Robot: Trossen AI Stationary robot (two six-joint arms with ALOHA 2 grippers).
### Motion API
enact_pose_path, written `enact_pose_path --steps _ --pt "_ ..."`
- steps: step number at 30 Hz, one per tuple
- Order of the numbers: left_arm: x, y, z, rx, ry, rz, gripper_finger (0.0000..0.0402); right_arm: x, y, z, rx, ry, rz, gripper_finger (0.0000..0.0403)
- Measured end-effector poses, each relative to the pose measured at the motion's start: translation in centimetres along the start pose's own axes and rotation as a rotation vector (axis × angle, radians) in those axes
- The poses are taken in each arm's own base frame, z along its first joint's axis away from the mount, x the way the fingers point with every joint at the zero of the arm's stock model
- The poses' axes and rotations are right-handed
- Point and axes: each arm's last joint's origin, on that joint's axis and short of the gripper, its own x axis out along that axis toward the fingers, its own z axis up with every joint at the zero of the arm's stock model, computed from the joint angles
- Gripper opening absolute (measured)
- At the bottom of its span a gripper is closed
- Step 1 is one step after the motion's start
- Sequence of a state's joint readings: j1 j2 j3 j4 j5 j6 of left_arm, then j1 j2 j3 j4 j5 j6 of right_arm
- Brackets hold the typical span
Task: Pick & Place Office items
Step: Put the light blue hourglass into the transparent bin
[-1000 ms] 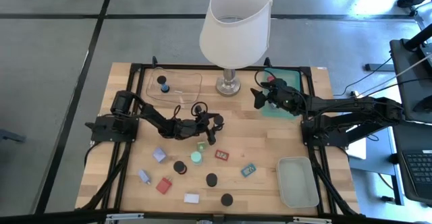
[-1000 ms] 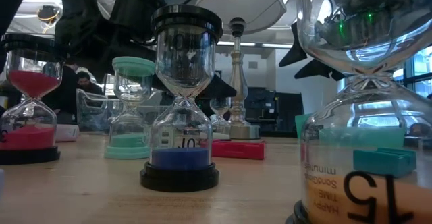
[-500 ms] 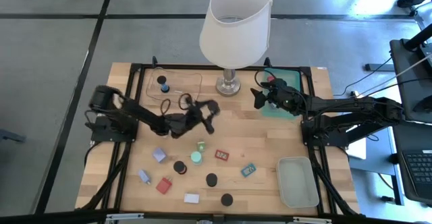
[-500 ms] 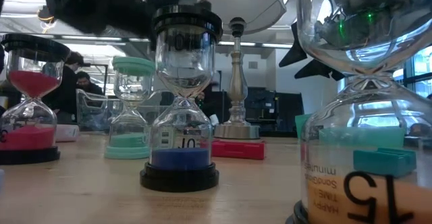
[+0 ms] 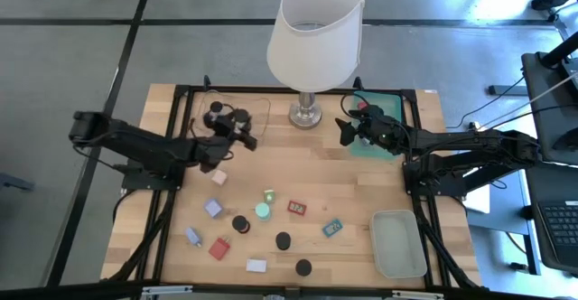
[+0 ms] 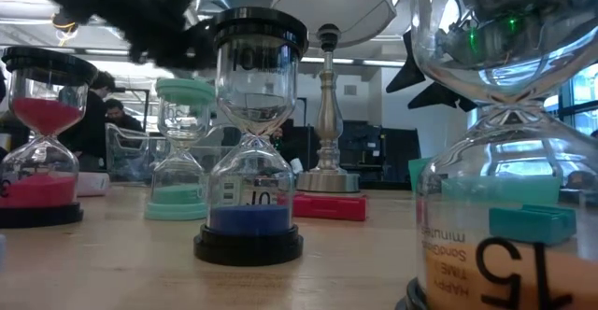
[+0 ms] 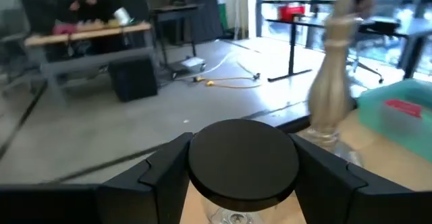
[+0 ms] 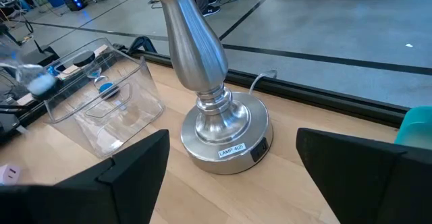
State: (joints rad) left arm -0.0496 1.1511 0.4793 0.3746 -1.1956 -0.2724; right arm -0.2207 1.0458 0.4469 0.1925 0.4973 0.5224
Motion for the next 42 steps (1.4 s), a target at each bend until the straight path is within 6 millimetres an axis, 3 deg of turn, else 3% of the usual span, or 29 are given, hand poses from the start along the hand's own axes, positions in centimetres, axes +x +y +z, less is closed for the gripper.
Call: enact_pose_path --steps 7,13,42 --pt "-0.9 3.9 -4.7 -0.088 -0.011 0.132 0.0214 0.0 0.0 0.0 0.000 0.000 0.000 0.0327" --pt "-1.2 5.7 -6.9 -0.068 -0.053 0.252 0.0214 0.0 0.0 0.0 0.000 0.000 0.001 0.0327" --pt "-1.6 7.3 -9.1 -0.118 -0.043 0.282 0.0214 0.0 0.0 0.0 0.000 0.000 0.000 0.0327"
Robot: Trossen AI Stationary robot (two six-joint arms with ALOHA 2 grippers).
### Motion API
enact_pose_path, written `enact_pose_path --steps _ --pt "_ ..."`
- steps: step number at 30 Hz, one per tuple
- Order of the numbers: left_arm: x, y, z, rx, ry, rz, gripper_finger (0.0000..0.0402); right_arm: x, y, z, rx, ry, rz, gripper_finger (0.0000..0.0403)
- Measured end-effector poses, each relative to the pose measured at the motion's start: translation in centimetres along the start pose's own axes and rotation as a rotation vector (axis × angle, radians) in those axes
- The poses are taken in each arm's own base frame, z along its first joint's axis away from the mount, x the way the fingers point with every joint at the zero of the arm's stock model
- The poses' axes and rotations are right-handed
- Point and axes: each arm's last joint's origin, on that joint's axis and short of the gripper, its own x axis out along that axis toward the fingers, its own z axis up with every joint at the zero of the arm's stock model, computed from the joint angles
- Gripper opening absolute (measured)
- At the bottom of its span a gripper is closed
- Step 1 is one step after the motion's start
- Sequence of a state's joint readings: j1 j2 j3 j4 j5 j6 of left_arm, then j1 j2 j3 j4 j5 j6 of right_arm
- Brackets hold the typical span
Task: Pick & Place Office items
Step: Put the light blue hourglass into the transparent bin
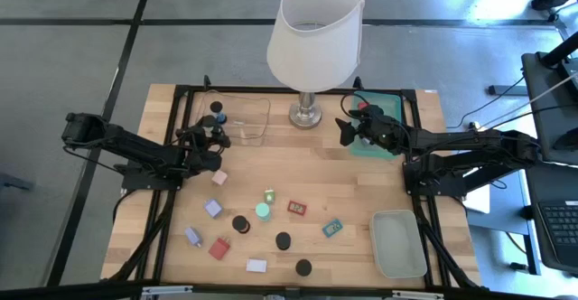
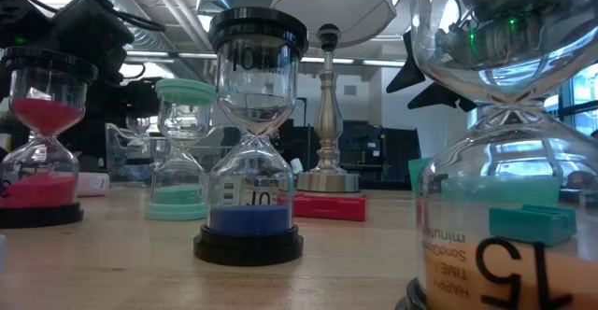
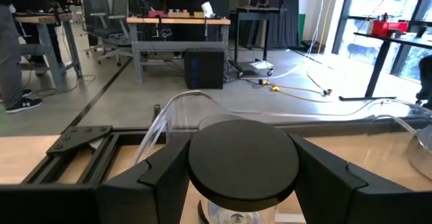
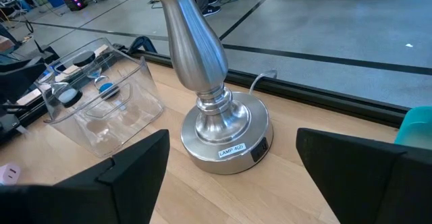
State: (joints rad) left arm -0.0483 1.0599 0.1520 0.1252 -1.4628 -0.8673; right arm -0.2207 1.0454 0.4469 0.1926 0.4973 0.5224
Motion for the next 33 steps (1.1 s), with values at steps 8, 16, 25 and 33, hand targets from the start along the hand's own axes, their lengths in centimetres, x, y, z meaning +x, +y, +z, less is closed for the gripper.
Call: enact_pose_path --steps 8,16,25,33 --pt "0.00 0.28 -0.29 0.016 0.018 -0.006 0.0215 0.00 0.00 0.00 0.000 0.000 0.000 0.0327" --pt "0.01 0.30 -0.47 0.035 0.037 -0.017 0.0215 0.00 0.01 0.00 0.000 0.000 0.000 0.0327" --pt "0.54 0.46 -0.81 0.039 0.028 0.031 0.0215 0.00 0.00 0.00 0.000 0.000 0.000 0.0327" --pt "0.63 0.40 -0.78 0.047 0.036 0.030 0.0232 0.00 0.00 0.00 0.000 0.000 0.000 0.0327"
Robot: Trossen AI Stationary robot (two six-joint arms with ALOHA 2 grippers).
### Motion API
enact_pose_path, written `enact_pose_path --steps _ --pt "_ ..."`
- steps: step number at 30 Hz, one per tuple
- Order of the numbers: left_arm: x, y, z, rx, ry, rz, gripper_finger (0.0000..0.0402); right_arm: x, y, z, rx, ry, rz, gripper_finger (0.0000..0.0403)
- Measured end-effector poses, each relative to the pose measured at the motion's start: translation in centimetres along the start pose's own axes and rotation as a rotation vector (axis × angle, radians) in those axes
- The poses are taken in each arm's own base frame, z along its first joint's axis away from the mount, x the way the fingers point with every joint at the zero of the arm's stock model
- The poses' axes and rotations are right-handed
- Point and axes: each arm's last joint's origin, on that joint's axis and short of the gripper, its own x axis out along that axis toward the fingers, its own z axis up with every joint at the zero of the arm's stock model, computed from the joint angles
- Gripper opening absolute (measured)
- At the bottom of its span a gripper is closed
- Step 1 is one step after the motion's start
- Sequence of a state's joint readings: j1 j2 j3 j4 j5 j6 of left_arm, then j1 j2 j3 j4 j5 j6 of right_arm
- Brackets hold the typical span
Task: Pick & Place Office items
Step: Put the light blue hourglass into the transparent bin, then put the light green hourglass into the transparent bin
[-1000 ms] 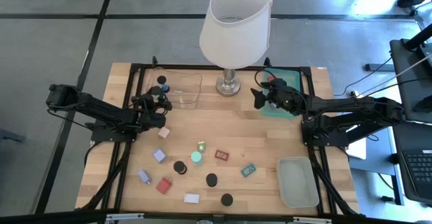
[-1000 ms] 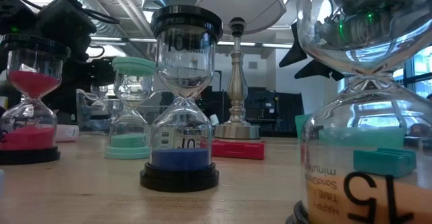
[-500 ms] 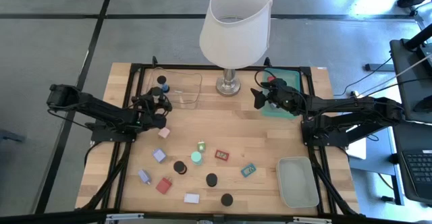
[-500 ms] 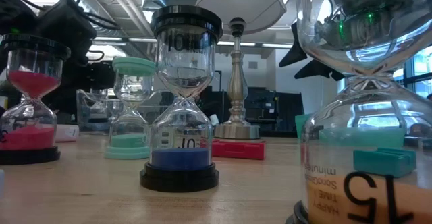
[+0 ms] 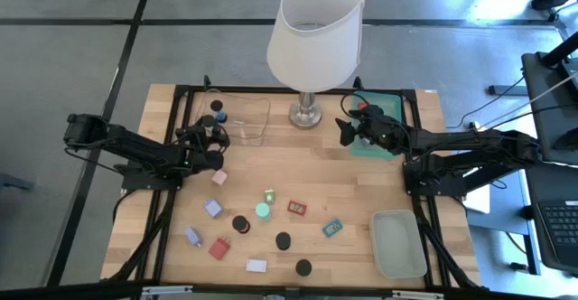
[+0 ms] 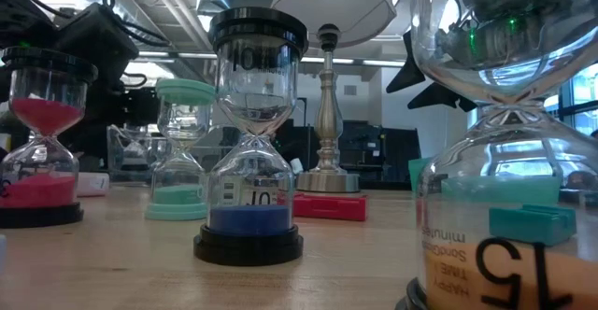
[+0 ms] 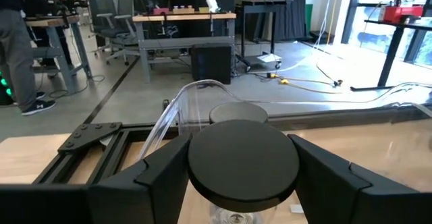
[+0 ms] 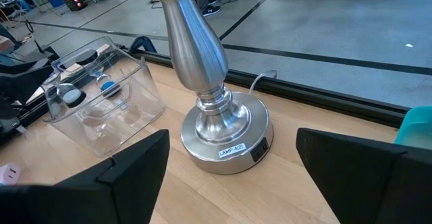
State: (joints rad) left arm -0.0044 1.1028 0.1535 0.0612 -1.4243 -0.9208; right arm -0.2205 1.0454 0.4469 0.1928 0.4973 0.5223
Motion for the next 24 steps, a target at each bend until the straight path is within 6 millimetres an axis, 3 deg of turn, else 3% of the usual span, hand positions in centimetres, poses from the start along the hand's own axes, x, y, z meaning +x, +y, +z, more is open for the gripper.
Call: enact_pose_path --steps 16,24 --pt "0.0 -0.4 0.3 0.018 0.007 -0.021 0.0244 0.0 0.0 0.0 0.000 0.000 0.000 0.0327" --pt "-0.1 -1.7 1.6 0.054 -0.006 -0.039 0.0244 0.0 0.0 0.0 0.000 0.000 0.000 0.0327"
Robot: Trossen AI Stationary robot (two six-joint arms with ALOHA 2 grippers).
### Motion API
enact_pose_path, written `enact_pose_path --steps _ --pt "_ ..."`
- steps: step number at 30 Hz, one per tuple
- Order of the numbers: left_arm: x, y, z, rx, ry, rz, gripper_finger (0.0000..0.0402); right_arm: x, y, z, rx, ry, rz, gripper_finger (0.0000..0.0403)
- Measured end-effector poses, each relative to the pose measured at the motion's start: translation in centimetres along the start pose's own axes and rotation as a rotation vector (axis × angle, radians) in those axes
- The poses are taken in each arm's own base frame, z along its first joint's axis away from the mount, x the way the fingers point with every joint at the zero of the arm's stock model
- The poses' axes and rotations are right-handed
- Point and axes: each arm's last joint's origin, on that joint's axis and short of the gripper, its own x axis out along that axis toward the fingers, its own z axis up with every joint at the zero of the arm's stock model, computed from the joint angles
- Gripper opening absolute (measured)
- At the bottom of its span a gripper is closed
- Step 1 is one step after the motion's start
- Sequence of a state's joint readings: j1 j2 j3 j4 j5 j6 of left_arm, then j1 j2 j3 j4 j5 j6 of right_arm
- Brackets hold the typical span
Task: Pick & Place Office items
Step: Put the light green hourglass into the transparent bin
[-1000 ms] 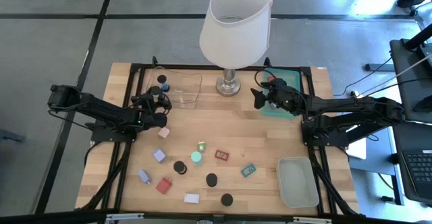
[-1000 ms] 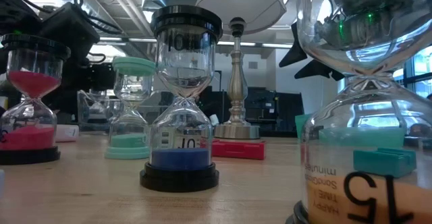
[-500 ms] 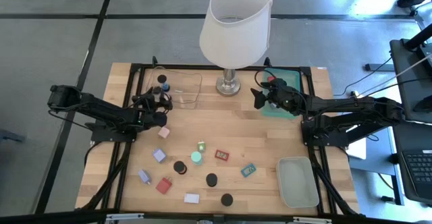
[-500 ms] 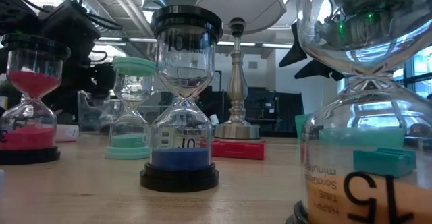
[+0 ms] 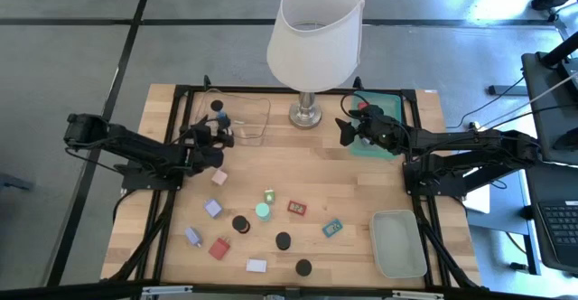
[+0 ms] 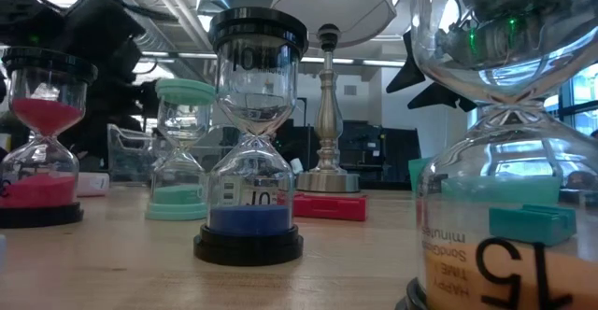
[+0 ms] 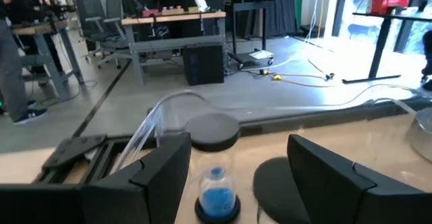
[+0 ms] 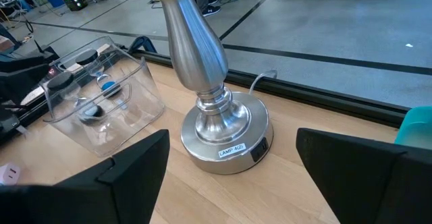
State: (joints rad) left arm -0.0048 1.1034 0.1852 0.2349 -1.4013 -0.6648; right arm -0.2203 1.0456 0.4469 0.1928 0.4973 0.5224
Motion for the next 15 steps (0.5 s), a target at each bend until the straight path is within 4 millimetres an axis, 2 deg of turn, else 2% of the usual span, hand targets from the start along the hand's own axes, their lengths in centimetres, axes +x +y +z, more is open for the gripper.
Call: enact_pose_path --steps 6,9,12,15 --pt "-0.4 -1.7 2.6 0.067 -0.019 -0.029 0.0244 0.0 0.0 0.0 0.000 0.000 0.000 0.0327" --pt "-1.0 -2.8 4.4 0.080 -0.014 -0.099 0.0244 0.0 0.0 0.0 0.000 0.000 0.000 0.0327" --pt "-1.8 -4.1 5.9 0.064 0.041 -0.290 0.0244 0.0 0.0 0.0 0.000 0.000 0.000 0.0327" --pt "-2.7 -5.3 6.6 0.044 0.129 -0.562 0.0244 0.0 0.0 0.0 0.000 0.000 0.000 0.0327"
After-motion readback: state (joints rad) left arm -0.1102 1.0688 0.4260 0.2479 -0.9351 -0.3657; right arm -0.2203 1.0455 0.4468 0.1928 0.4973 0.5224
